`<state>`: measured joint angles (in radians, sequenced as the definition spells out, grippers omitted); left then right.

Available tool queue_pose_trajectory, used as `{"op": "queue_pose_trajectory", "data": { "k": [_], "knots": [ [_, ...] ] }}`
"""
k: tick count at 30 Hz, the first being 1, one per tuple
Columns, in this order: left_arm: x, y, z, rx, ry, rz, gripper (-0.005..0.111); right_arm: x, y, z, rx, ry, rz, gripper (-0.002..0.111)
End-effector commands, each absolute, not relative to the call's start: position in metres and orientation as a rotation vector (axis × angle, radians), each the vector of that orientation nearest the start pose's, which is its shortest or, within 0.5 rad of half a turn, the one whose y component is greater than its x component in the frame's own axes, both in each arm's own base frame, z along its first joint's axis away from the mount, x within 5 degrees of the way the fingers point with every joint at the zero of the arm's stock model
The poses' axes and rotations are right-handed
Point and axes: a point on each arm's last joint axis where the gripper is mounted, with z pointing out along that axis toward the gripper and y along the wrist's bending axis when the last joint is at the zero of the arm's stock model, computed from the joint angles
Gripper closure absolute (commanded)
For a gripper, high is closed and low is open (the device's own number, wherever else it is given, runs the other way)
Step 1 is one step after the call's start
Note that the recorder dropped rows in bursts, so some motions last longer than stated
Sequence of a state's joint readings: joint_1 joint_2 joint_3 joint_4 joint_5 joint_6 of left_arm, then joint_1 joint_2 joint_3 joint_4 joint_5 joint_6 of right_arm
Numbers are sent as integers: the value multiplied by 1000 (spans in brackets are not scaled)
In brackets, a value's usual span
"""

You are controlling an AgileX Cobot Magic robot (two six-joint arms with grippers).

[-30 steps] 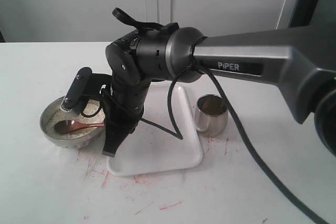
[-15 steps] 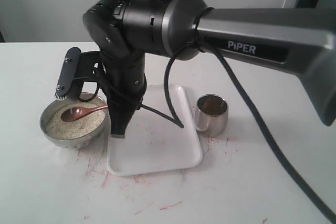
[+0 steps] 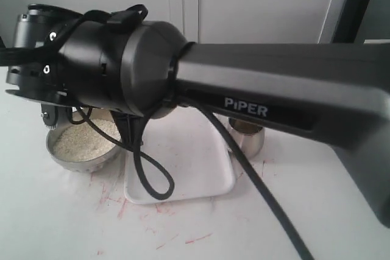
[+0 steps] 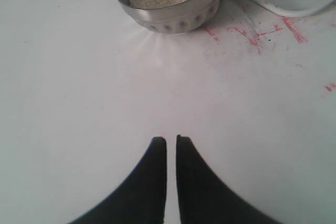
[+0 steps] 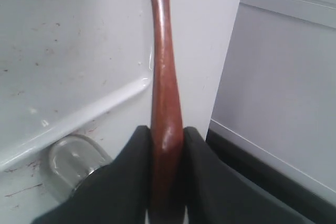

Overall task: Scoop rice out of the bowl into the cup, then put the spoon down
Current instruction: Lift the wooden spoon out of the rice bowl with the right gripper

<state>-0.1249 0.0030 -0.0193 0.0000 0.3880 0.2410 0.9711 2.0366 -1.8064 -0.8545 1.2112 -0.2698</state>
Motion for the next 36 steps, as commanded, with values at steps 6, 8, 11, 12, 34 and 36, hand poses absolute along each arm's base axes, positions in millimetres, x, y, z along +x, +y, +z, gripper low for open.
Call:
{"op": "queue_pose_trajectory", "data": {
  "k": [6, 8, 11, 12, 34, 36],
  "knots": [
    [51, -7, 178, 347, 1869, 70, 92, 307, 337, 241, -1753, 1875, -1016, 108],
    [51, -7, 178, 347, 1869, 70, 92, 308, 338, 233, -1770, 1880, -1023, 108],
    [51, -7, 178, 347, 1869, 70, 92, 309, 340, 225, -1786, 1885, -1030, 108],
    [51, -7, 178, 347, 1869, 70, 92, 309, 341, 221, -1795, 1890, -1030, 108],
    [51, -7, 178, 347, 1869, 70, 92, 304, 347, 212, -1716, 2016, -836, 108],
    [51, -7, 178, 347, 1869, 70, 92, 303, 348, 211, -1717, 2032, -808, 108]
  ]
}}
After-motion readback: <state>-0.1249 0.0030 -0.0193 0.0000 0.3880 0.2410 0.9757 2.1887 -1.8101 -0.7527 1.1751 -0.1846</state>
